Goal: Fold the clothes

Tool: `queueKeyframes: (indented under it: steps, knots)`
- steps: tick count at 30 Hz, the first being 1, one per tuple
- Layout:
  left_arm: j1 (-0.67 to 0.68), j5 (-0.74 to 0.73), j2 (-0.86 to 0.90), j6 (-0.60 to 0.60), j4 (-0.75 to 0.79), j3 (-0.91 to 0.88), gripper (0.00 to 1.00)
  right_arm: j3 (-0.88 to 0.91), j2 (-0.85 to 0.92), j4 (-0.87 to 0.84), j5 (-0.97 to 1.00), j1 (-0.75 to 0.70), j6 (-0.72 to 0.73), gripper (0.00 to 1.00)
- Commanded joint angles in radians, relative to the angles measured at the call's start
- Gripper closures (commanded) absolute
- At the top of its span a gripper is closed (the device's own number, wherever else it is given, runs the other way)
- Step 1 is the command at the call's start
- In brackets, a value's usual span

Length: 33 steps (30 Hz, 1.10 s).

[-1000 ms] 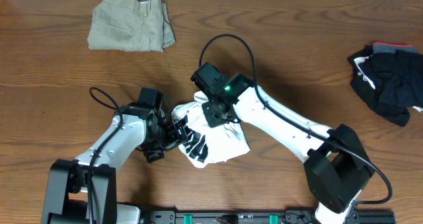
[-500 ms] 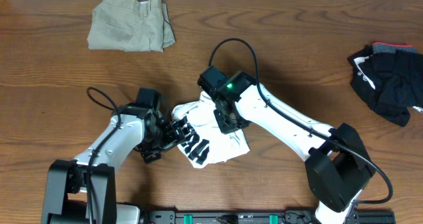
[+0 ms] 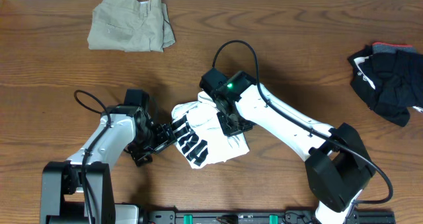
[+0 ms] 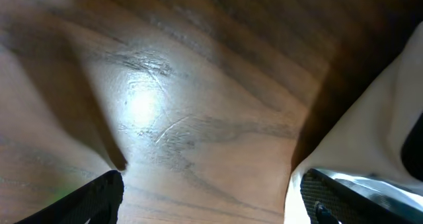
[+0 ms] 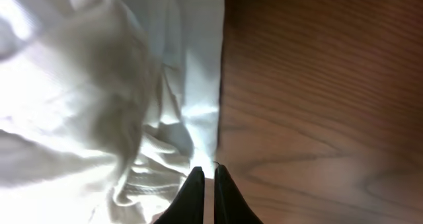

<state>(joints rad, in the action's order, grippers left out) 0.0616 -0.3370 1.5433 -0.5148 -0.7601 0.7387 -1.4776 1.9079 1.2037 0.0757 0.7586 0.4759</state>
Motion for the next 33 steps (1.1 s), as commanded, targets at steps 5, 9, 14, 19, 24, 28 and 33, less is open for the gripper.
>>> queueKeyframes:
  steps: [5,9,14,19,24,28,33]
  knots:
    - [-0.004,-0.067,-0.1,0.069,-0.013,0.021,0.17,-0.069,-0.094,-0.049,-0.026,-0.016,0.027,0.28]
    - [0.003,-0.174,-0.216,0.077,-0.013,0.026,0.17,-0.069,-0.102,-0.113,-0.106,-0.025,-0.014,0.19]
    - [0.072,-0.213,-0.3,0.043,-0.015,0.025,0.17,-0.069,-0.095,-0.182,-0.114,-0.026,-0.013,0.17]
    - [0.144,-0.213,-0.256,-0.01,0.031,0.024,0.16,-0.066,-0.083,-0.223,-0.134,-0.025,0.01,0.2]
    - [0.211,-0.213,-0.177,-0.041,0.088,0.023,0.16,-0.043,-0.069,-0.216,-0.13,-0.028,0.03,0.21]
    - [0.236,-0.212,-0.119,-0.067,0.124,0.023,0.16,-0.019,-0.06,-0.22,-0.129,-0.028,0.066,0.22]
    - [0.237,-0.201,-0.058,-0.066,0.141,0.023,0.16,0.005,-0.042,-0.225,-0.129,-0.029,0.108,0.25]
